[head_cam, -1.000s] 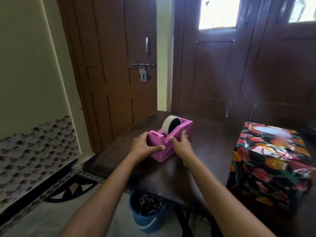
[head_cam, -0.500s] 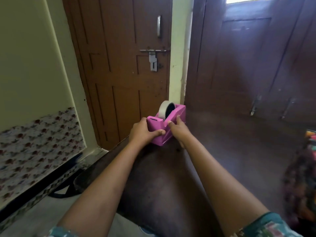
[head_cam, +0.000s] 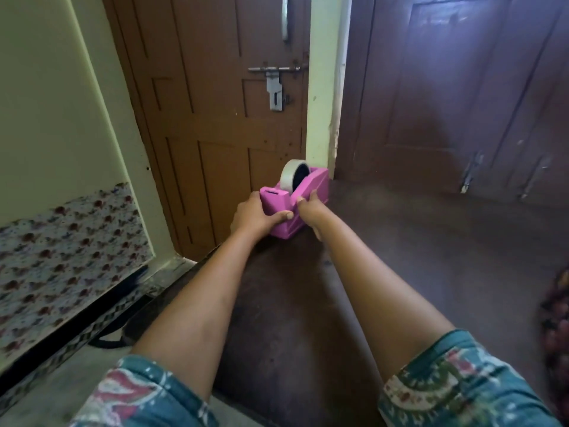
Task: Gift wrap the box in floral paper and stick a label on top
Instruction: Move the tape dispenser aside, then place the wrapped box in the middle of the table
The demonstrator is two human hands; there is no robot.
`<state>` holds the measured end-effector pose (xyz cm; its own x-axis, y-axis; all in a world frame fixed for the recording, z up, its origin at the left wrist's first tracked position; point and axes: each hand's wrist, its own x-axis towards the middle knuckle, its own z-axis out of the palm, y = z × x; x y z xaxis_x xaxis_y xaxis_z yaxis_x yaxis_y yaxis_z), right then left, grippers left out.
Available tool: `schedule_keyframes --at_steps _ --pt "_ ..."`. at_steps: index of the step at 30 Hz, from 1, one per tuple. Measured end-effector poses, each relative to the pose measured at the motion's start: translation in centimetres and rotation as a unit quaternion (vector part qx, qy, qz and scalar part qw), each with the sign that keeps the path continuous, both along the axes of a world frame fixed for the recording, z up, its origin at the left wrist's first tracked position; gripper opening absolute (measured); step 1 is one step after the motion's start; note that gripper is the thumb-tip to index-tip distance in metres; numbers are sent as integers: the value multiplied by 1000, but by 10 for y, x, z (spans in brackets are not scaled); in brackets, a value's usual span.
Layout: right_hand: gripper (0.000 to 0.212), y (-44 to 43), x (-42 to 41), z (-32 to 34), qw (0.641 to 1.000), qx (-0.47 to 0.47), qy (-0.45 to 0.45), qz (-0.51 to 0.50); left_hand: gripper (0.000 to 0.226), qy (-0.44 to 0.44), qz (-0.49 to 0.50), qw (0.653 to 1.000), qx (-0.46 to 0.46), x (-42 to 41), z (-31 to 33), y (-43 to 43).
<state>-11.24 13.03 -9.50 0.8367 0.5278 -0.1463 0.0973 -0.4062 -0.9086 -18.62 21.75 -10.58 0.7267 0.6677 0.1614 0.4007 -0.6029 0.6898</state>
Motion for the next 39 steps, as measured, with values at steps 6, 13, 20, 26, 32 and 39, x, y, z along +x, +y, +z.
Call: schedule_keyframes --at_steps 6,13,20,26,32,39 --pt "46 -48 -49 17 999 48 4 11 58 38 -3 999 -19 -26 8 -26" --pt "35 -153 -111 92 984 68 -166 -24 57 -82 -56 995 2 -59 52 -123" --pt "60 -334 -145 119 936 1 -338 -100 54 -155 -210 962 -82 -75 88 -253" --pt "91 -416 -127 62 971 22 -146 -186 31 -56 -255 944 -200 -80 82 -316" --pt "87 -408 -102 25 967 193 23 -162 29 24 -247 908 -337 -68 66 -321" --pt "69 -396 -25 26 973 175 30 -144 22 26 -248 906 -343 -7 66 -310"
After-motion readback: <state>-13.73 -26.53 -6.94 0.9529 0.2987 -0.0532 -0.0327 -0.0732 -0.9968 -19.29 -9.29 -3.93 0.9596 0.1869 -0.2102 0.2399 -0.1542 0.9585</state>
